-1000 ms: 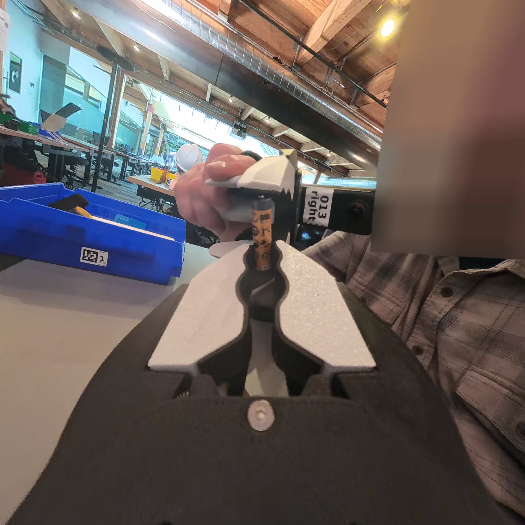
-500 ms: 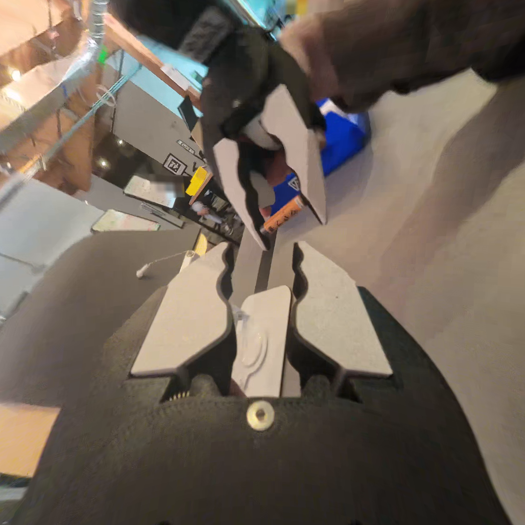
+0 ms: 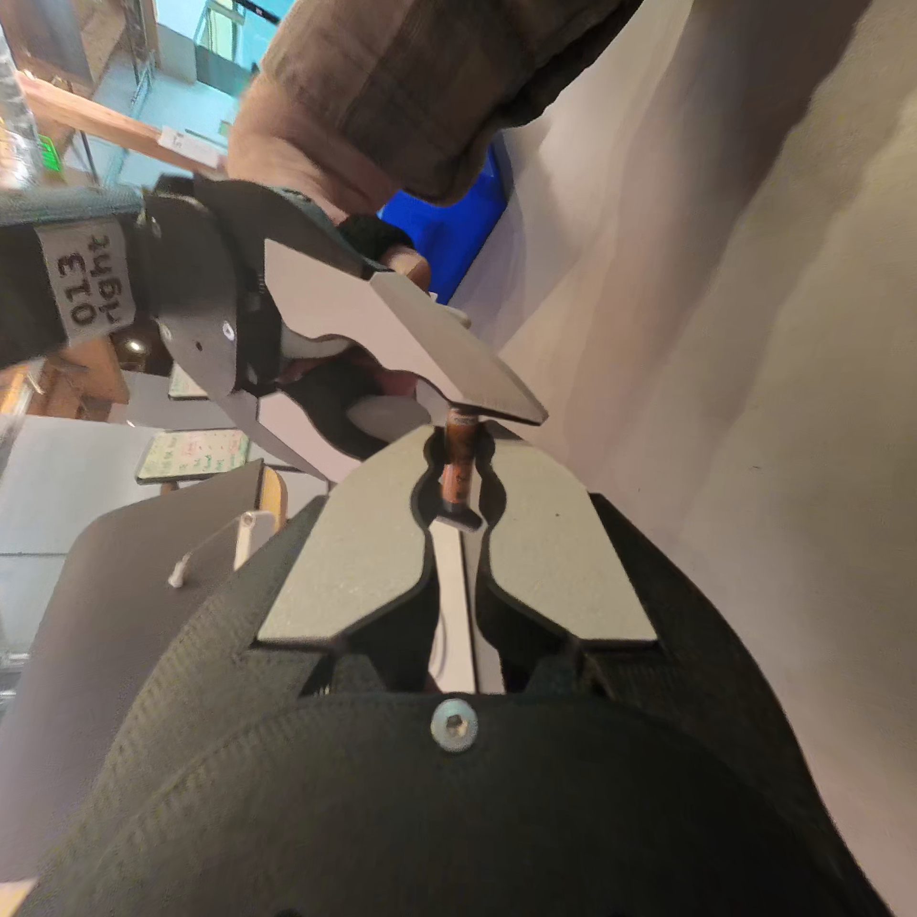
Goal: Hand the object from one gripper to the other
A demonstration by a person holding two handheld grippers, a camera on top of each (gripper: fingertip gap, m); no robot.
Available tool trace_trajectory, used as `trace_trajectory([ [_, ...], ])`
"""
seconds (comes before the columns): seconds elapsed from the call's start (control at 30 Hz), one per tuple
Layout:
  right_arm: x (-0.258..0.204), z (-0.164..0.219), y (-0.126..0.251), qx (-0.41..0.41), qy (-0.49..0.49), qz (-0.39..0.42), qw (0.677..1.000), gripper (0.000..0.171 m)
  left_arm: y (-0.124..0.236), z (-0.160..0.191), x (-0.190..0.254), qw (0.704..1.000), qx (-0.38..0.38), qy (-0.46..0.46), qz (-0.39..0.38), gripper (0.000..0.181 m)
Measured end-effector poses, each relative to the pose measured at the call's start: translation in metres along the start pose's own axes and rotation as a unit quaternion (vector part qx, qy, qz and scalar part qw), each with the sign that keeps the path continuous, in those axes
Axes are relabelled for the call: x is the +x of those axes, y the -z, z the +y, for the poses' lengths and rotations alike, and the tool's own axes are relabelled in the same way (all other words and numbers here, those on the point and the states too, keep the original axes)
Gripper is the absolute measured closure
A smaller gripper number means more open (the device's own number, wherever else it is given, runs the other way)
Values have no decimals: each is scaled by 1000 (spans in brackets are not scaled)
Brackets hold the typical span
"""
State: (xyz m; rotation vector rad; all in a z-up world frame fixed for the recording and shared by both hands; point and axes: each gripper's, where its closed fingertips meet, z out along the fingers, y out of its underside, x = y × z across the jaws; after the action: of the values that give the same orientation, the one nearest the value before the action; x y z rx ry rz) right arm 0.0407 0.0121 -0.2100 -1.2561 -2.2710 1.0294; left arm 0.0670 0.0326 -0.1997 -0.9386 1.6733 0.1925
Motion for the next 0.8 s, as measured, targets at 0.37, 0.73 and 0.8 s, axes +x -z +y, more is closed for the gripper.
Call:
trace_trajectory([
  [0.37,58,-53,64,60,141,294,943,126,24,47,-68,836,141,530,2,171],
  [0.73,75,-79,49,220,42,261,939,156,28,41,-68,817,188,544,18,171],
  [0.8,75,-78,48,223,29,250,942,155,28,41,-69,820,188,540,13,171],
])
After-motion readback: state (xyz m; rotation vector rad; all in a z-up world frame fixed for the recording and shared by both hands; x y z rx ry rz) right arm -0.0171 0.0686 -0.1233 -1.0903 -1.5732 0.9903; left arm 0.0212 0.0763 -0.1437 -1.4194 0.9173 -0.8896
